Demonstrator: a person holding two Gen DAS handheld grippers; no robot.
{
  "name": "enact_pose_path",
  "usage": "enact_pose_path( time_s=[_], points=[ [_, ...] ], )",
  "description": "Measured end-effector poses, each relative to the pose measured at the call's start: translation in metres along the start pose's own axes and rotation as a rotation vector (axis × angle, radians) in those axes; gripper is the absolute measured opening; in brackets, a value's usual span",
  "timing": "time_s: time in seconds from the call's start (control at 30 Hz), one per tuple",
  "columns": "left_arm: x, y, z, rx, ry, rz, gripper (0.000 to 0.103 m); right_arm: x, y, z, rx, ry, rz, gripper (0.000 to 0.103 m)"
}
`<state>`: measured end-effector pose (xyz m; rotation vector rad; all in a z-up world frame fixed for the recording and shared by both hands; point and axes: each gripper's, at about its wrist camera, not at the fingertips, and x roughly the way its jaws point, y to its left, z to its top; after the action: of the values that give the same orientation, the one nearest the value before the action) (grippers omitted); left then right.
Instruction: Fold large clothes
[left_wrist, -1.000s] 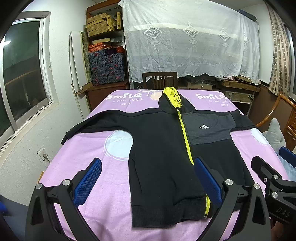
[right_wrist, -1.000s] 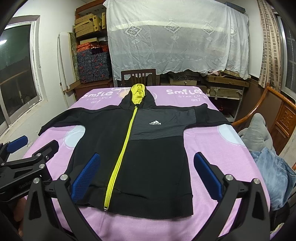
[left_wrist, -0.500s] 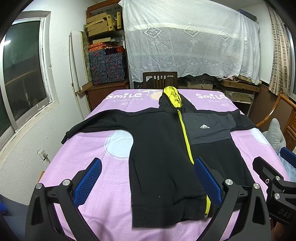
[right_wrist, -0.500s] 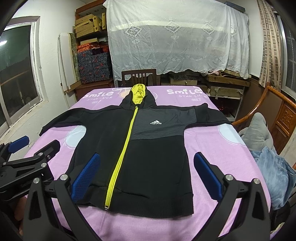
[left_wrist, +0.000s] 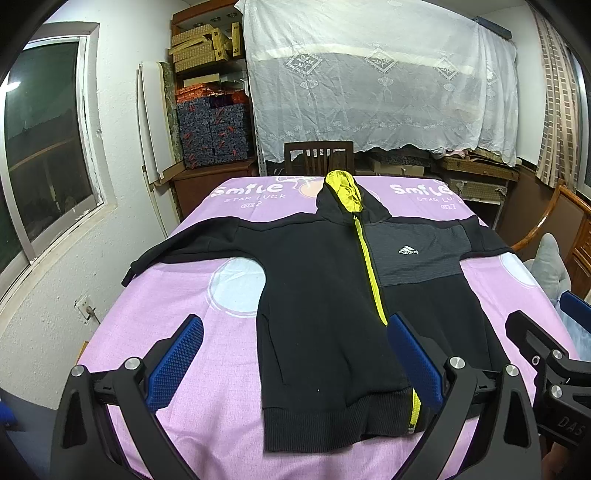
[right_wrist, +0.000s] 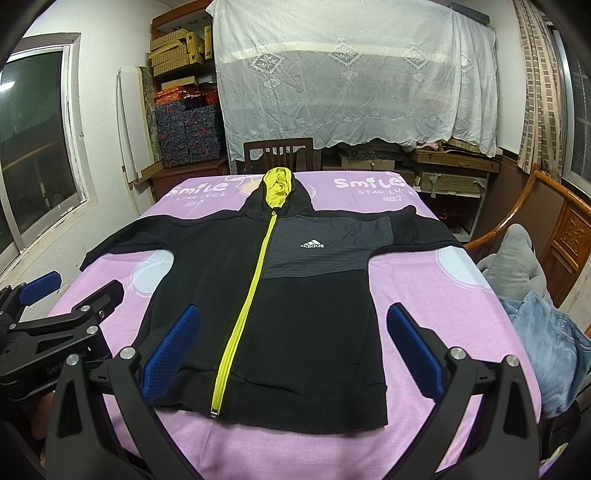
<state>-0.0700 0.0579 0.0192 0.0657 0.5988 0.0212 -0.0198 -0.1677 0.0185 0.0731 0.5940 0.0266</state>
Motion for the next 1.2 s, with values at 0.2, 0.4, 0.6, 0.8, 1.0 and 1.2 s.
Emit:
enact_pose_path(
  time_s=[0.2,0.4,0.6,0.8,1.0,1.2],
  points=[
    [0.0,0.0,0.0,0.0,0.001,0.0,0.1,0.0,0.0,0.0,0.0,-0.001,0.0,0.099],
    [0.003,0.002,-0.002,0.002,0.009,0.005,0.1,0.001,-0.001,-0.001,0.011,0.018,0.006,0.099],
    [0.03,0.01,-0.007,-0.019,0.077,0.012,0.1,0.007,-0.009,-0.004,0.033,0.017,-0.008,0.099],
    [0.076,0.008,-0.022,-0.009,0.192,0.021,0.1,0.045,-0.037,-0.011,0.114,0.063,0.013,0.099],
    [0.126,-0.009,-0.046,0.069,0.319,0.038,0.1,0.108,-0.05,-0.034,0.15,0.218,0.071,0.099],
    [0.148,-0.007,-0.044,0.066,0.376,0.026,0.1,0.139,-0.066,-0.051,0.104,0.336,0.052,0.099]
  ],
)
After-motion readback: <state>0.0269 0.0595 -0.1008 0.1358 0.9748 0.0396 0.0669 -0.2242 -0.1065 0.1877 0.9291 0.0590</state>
